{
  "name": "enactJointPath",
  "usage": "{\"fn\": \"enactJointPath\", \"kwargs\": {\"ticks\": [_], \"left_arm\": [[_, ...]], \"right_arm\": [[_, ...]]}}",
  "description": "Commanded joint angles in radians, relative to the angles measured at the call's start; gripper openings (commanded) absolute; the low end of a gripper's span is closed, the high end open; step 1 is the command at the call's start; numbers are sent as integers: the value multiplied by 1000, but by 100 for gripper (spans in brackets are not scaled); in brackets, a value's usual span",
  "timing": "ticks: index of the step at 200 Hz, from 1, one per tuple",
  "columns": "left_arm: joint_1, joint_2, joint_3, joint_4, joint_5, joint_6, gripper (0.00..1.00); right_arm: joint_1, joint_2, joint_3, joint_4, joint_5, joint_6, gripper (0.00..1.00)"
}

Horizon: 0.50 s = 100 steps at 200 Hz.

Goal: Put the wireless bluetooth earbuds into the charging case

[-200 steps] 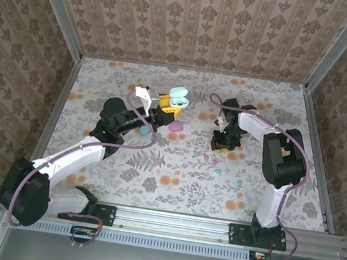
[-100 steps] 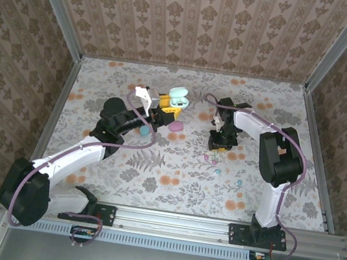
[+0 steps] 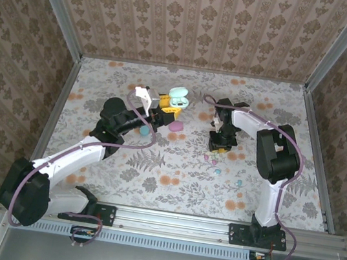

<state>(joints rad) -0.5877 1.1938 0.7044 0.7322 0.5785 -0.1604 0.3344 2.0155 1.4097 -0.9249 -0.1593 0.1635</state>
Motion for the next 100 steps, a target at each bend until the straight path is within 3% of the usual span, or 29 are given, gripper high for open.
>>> {"fn": "enactJointPath", "kwargs": {"ticks": [1,100], "left_arm": [[6,-14,15,-8,-2,21,30],[6,-20,12,-16,0,21,30]], "right_arm": [[7,16,29,-46,32,1,31],[6,23,21,-29,43,5,26]]}}
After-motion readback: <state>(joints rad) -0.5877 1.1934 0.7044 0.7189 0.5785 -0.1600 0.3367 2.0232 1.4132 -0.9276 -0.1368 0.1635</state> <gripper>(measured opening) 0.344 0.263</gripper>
